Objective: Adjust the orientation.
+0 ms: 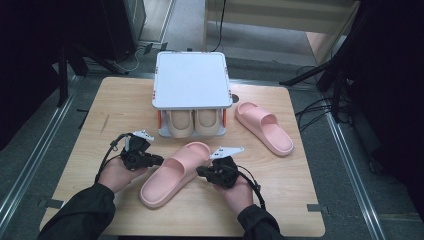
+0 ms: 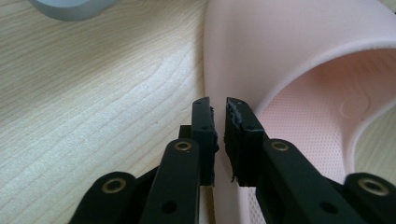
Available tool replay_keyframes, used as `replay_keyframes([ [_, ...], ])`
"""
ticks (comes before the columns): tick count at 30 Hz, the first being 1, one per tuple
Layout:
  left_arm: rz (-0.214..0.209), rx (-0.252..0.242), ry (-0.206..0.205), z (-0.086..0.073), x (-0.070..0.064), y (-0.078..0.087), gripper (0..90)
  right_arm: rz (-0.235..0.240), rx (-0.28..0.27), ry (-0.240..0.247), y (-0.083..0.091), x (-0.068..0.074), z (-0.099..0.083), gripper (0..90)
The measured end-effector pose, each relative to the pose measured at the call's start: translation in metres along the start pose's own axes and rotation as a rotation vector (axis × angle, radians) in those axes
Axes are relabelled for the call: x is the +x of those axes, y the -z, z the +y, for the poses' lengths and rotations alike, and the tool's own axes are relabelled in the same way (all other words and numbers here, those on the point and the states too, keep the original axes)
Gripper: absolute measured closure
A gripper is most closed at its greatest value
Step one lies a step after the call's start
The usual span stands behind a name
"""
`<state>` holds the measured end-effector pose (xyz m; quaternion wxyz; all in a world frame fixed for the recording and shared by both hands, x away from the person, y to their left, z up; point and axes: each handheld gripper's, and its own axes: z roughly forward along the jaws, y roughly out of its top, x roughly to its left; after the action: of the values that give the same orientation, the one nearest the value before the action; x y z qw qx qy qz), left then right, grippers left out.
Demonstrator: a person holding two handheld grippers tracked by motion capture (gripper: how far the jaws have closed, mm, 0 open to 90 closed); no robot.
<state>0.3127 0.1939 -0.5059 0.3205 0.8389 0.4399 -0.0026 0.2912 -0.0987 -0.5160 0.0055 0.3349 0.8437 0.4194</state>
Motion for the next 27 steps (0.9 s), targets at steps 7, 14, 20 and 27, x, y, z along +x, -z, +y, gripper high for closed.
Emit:
replay_keyframes([
  [7, -0.022, 0.01, -0.017, -0.008, -0.013, 0.004, 82.4, -0.015, 0.013, -0.008, -0.004, -0.006, 0.004, 86.9],
  [14, -0.02, 0.002, -0.005, -0.017, -0.019, 0.007, 82.4, -0.01, 0.028, 0.003, -0.008, -0.009, 0.011, 86.9],
  [20, -0.061, 0.001, 0.009, -0.022, -0.024, 0.008, 82.4, -0.016, 0.034, 0.007, -0.011, -0.012, 0.017, 86.4],
  [27, -0.063, -0.042, 0.04, -0.022, -0.014, 0.014, 78.4, -0.022, 0.032, 0.018, -0.009, -0.021, 0.019, 81.3],
])
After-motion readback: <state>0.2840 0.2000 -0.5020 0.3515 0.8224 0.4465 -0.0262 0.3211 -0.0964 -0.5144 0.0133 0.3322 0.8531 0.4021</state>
